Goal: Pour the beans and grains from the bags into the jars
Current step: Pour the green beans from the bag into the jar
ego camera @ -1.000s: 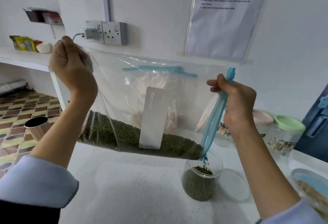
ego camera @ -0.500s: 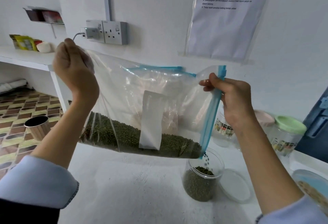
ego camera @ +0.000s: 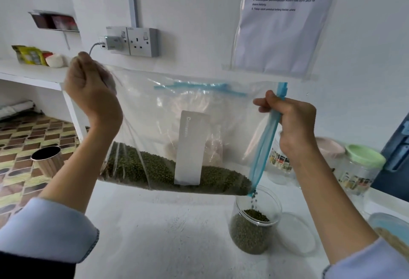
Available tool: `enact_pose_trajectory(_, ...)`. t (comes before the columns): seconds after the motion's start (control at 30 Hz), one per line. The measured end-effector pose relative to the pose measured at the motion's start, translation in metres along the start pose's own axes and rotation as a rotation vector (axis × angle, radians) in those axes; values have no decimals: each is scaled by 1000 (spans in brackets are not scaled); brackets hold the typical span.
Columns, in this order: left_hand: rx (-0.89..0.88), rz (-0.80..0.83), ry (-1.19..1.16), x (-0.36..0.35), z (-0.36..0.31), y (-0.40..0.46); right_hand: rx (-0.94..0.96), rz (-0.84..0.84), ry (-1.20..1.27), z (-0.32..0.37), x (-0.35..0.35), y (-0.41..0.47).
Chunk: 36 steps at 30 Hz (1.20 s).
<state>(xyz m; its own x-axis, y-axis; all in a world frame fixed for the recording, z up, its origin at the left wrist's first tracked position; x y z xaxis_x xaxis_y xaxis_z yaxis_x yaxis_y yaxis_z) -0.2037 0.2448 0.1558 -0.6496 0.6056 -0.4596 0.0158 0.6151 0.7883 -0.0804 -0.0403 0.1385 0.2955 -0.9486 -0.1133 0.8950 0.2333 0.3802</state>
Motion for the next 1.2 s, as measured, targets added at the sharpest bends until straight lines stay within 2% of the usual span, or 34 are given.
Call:
enact_pose_trajectory(0.13,17,2,14,-2,4,-4,8,41,-8,-1,-1,0)
enact_pose_trajectory(0.23,21,3,33,-3,7,-4,56,-27,5,-2,3,0)
enact_pose_trajectory(0.33,23,4,48,-2,10,-4,48,41,-8,-1,2,-1)
enact_pose_trajectory(0.43,23,-23,43,-1,11,-4,119,-64,32,-3,6,-5)
enact_pose_trajectory(0.47,18,-22,48,-1,11,-4,129,-51,41,-3,6,-6)
enact_pose_trajectory(0.53,12,-12,68,-2,11,-6,116,17,29,-4,4,-9)
enact_pose_trajectory(0.63,10,-22,72,-2,12,-7,134,-59,40,-5,7,-12)
enact_pose_trajectory(0.73,14,-24,74,0,13,-8,124,5,19,-5,4,-14)
enact_pose_trajectory(0.83,9,-32,71,1,14,-9,139,-59,51,-6,5,-16)
enact_pose_trajectory(0.93,13,-34,75,6,15,-10,122,-20,41,-5,3,-17)
enact_pose_trajectory(1.03,26,-46,85,7,15,-8,145,-74,45,-4,4,-18)
enact_pose_trajectory(1.13,18,-42,82,6,15,-8,118,-3,7,-2,2,-17)
enact_pose_trajectory(1.2,21,-43,77,5,16,-9,117,-20,8,-3,3,-18)
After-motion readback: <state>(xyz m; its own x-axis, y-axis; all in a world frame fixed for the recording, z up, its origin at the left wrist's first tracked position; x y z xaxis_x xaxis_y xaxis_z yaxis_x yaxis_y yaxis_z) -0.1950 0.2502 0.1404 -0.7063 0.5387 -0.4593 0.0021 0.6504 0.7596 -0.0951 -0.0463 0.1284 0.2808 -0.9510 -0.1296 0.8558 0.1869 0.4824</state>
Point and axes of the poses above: each hand's wrist, its own y-axis towards the middle knuckle, its own x-axis out of the back of the hand, z = x × y, the point moved 2 cm from there along y, towards the middle knuckle, and after that the axes turned 7 degrees about z, right-handed, at the moved point
